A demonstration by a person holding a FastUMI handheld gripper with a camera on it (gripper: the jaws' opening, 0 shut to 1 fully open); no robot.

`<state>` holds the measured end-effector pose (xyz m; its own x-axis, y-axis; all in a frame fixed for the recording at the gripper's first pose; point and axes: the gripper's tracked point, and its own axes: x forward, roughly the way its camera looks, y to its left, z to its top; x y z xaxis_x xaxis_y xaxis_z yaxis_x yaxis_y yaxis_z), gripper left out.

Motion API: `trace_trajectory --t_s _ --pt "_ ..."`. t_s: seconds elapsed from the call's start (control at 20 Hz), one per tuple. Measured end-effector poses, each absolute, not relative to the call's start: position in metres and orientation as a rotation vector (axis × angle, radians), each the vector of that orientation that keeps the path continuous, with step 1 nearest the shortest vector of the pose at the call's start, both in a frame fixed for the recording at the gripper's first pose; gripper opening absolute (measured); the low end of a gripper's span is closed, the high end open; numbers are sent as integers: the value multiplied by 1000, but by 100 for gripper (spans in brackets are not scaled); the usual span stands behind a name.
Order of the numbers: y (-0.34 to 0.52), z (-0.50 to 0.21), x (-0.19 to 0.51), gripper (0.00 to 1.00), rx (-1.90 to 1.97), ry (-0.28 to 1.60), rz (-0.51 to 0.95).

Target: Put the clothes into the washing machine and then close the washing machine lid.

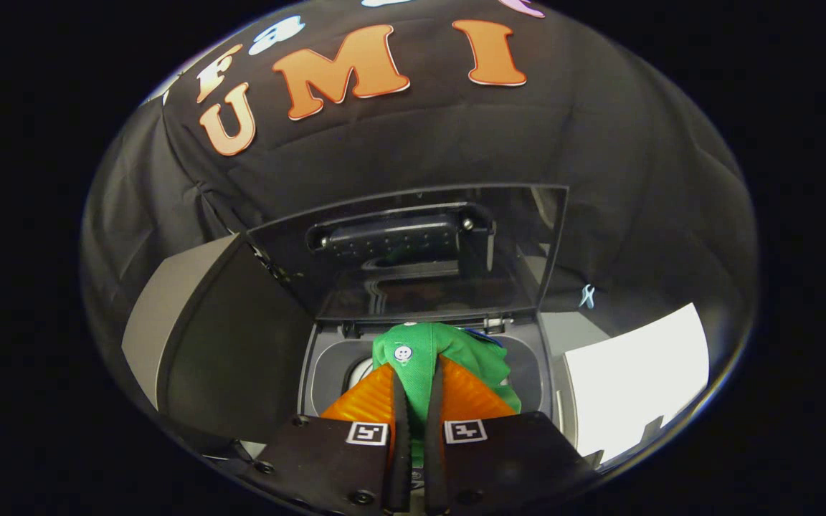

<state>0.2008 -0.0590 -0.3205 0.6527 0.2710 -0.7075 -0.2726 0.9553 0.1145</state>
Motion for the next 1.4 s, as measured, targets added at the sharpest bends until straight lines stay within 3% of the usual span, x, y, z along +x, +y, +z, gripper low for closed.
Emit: trace_trajectory --t_s 1.05,1.2,1.4 --pt "-61 -543 188 19 -151 1095 179" --pt "-59 -546 184 26 -138 1120 181" --pt "-62 -537 193 54 -167 1078 186"
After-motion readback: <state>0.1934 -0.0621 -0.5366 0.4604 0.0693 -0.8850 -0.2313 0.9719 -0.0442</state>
